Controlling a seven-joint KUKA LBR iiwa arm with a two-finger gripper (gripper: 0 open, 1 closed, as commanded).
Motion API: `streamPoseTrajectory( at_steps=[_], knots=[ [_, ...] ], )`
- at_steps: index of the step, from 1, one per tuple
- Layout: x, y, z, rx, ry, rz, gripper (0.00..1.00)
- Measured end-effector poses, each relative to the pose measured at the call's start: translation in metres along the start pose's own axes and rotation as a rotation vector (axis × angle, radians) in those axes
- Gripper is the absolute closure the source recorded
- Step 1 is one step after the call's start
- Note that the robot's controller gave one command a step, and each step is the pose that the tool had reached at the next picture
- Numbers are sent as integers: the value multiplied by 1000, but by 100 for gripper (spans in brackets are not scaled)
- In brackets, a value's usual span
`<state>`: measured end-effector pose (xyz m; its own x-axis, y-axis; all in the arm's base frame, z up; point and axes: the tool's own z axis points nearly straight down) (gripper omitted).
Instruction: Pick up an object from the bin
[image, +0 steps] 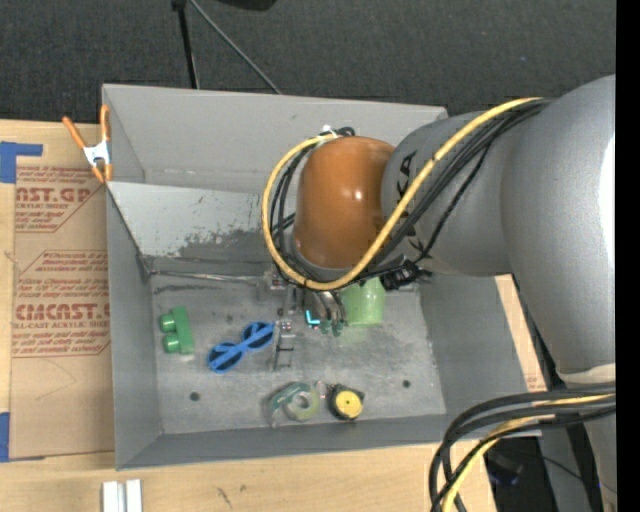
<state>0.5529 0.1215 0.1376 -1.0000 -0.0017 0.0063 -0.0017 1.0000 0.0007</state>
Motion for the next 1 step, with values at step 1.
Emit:
streamPoseTrajectory(
  at_steps=[1],
  knots=[
    [-10, 1, 72, 1, -2, -28, 0]
  ],
)
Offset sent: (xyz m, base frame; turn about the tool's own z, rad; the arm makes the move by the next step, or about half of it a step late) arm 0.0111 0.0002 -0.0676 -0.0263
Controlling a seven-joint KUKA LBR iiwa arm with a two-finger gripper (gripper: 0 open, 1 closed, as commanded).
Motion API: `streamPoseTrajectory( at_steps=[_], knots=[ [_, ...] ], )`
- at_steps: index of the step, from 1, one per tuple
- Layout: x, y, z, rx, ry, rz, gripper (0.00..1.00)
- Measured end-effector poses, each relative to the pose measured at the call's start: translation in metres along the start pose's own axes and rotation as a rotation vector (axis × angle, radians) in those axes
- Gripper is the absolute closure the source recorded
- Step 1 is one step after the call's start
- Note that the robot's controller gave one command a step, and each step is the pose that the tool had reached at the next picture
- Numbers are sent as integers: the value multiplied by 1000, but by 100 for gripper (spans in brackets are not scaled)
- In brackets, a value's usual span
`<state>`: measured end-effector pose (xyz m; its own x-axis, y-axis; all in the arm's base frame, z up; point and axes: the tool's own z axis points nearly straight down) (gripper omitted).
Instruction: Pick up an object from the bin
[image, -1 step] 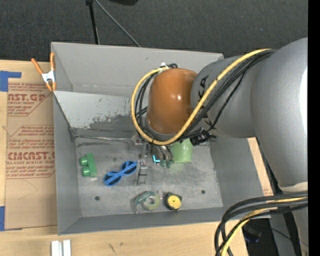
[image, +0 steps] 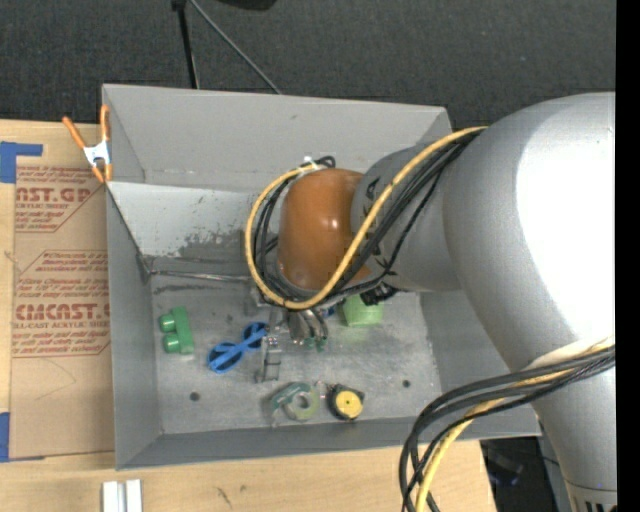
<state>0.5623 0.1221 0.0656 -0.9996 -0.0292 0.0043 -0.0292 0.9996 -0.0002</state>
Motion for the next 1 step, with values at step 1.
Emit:
streamPoseTrajectory(
  at_steps=[1],
  knots=[
    [-2, 0, -4, -2, -6, 1, 100]
  ],
)
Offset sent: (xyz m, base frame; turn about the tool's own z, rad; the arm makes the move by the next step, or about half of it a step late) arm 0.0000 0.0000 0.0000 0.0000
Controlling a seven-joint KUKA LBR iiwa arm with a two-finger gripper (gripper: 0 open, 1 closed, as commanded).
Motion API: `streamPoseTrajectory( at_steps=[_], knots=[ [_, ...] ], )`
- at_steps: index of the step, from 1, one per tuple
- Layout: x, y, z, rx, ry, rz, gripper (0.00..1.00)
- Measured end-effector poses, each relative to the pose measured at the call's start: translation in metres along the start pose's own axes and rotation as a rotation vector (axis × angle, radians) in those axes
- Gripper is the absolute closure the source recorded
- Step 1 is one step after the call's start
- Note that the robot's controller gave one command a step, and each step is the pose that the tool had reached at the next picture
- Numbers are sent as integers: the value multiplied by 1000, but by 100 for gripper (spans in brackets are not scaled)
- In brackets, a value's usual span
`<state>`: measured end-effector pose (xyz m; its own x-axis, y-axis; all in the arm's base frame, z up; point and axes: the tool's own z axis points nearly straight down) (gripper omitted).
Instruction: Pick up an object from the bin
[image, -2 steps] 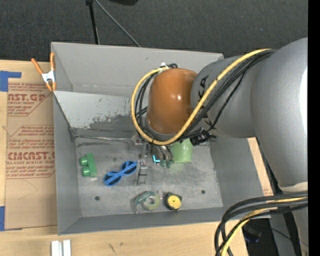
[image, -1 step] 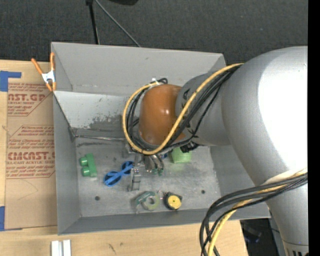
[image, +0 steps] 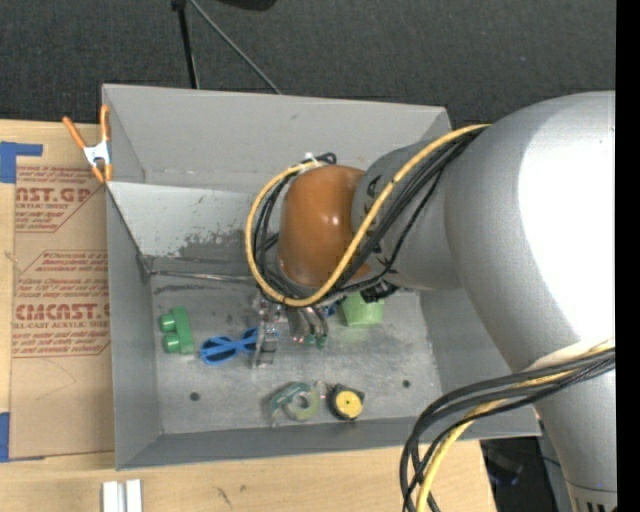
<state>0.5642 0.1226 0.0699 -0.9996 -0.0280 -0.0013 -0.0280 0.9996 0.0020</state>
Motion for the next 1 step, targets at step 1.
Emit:
streamPoseTrajectory(
  at_steps=[1],
  knots=[
    [2, 3, -165, -1, -9, -2, 100]
  ],
)
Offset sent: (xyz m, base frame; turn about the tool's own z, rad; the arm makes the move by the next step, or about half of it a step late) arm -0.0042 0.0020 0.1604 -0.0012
